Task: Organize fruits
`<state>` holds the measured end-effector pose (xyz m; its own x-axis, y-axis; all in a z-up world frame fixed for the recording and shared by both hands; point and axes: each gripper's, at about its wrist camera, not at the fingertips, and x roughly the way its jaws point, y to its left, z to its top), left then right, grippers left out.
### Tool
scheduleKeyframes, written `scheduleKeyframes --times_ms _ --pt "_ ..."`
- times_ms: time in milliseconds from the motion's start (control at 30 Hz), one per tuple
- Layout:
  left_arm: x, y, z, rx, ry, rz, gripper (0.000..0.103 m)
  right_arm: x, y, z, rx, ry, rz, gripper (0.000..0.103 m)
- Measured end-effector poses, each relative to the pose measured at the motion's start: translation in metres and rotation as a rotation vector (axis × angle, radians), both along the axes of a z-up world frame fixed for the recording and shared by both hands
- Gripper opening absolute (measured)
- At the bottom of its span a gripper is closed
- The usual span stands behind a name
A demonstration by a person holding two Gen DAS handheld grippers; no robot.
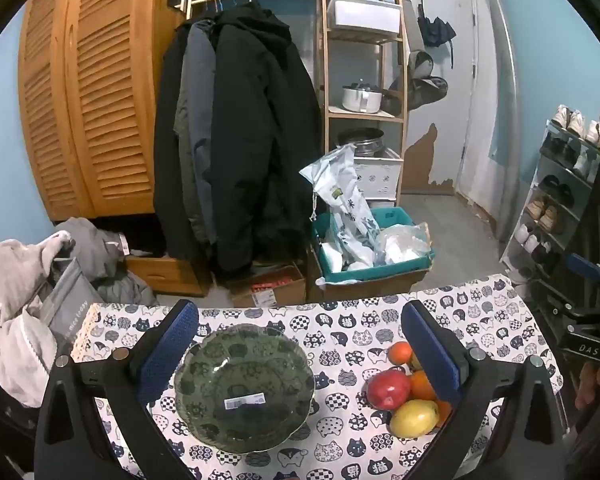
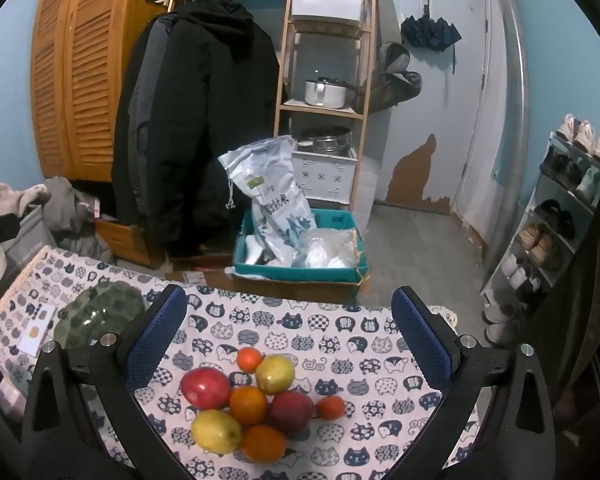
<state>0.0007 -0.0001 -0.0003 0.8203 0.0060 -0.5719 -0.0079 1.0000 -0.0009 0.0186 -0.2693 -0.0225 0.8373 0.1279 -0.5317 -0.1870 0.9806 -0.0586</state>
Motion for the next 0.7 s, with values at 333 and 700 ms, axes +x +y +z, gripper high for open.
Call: scheduleKeyframes --times_ms 333,700 --pt "-0.0005 0.0011 -0.0040 0.016 -0.006 0.005 0.102 0.0010 0.0018 -0.0004 -0.005 0.000 0.002 0.101" --pt "0.0002 0.0069 0.0000 0.013 -0.016 0.007 0.102 0.0024 0.0064 -0.0007 -0.009 0.004 0.002 0.101"
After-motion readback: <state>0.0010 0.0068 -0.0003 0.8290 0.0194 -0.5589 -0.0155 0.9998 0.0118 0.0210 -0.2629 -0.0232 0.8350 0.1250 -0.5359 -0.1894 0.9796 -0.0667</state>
